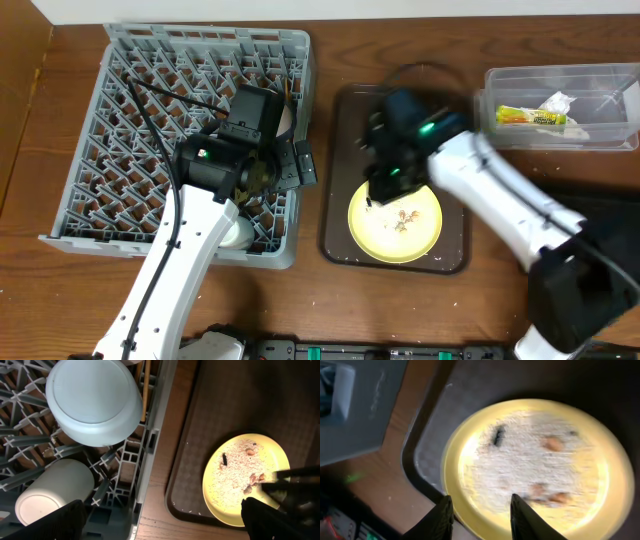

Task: Sort waste into correct bins and load items into the dishwasher
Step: 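Lower the right gripper onto the yellow plate's rim, then grasp the yellow plate rim with the right gripper and tilt it up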

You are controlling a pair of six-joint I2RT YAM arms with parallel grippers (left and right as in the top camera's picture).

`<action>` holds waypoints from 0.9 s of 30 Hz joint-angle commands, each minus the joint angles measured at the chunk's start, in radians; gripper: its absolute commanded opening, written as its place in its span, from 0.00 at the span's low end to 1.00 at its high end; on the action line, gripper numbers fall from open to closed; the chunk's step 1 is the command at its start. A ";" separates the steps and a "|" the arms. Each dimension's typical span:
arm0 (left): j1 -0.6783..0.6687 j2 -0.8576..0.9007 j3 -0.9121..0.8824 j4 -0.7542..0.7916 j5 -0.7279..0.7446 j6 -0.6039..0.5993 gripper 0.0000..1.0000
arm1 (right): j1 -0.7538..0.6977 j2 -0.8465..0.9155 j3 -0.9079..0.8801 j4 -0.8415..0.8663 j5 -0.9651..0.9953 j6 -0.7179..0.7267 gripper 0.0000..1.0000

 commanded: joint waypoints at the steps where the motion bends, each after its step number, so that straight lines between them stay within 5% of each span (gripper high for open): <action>1: 0.000 -0.001 0.003 -0.002 -0.012 -0.001 1.00 | 0.150 -0.008 -0.053 0.025 0.304 0.219 0.36; 11: 0.000 -0.001 0.003 -0.002 -0.012 -0.001 1.00 | 0.286 -0.007 -0.164 0.181 0.150 0.256 0.37; 23: 0.000 -0.001 0.002 0.001 -0.013 -0.002 1.00 | 0.200 -0.007 -0.163 0.163 0.137 0.252 0.36; 27: 0.071 -0.001 0.003 -0.037 -0.241 -0.088 1.00 | 0.213 -0.007 -0.163 0.154 0.057 0.244 0.36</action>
